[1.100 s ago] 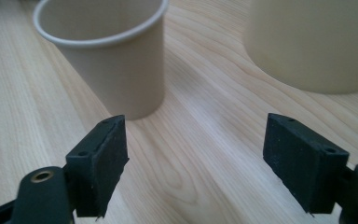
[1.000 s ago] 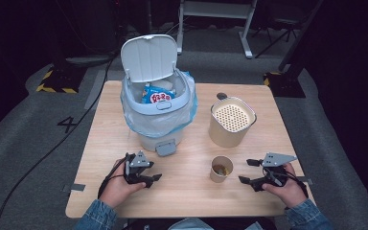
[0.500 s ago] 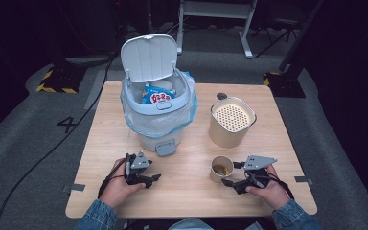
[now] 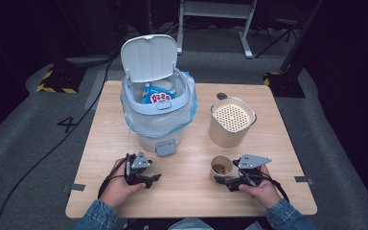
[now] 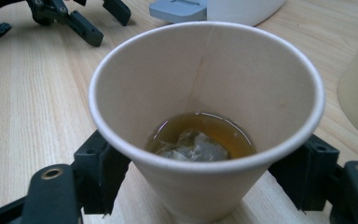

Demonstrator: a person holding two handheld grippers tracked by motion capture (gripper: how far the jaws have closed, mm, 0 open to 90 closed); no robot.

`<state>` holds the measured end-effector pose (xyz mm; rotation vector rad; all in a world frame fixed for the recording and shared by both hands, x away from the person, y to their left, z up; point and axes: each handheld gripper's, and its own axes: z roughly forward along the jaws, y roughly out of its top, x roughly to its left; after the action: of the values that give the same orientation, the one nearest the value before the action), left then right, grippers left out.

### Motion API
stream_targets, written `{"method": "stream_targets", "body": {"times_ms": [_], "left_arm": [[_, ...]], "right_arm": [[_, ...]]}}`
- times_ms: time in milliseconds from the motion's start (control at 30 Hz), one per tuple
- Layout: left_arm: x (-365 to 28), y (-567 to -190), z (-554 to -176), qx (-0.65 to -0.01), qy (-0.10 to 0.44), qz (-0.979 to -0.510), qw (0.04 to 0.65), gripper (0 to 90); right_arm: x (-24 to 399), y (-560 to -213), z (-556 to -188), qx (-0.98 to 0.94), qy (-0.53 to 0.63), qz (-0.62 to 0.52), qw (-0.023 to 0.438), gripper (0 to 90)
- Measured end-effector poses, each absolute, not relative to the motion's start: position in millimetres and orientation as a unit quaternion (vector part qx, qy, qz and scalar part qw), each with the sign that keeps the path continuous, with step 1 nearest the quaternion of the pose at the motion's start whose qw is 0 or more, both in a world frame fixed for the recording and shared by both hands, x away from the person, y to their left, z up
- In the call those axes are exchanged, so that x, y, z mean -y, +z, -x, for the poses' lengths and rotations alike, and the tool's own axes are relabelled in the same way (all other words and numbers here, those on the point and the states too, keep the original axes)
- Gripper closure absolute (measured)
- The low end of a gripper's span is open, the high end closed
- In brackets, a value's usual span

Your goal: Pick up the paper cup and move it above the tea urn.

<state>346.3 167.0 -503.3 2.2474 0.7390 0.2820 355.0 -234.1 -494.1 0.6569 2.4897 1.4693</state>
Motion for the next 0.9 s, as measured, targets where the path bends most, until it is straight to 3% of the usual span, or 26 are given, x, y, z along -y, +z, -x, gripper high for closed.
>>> {"method": "stream_targets", "body": {"times_ms": [500,900], "left_arm": [[-167.1,-503.2,-346.3,-0.287,0.11,-0.877,0.37,35.6],[-168.0,-503.3,-347.0,-0.293,0.106,-0.873,0.374,37.3]], "right_arm": [[232.6,-493.6,-358.0,-0.833,0.514,-0.186,0.087,29.9],[251.8,-456.2,-367.3,-0.822,0.538,-0.162,0.09,30.6]]}}
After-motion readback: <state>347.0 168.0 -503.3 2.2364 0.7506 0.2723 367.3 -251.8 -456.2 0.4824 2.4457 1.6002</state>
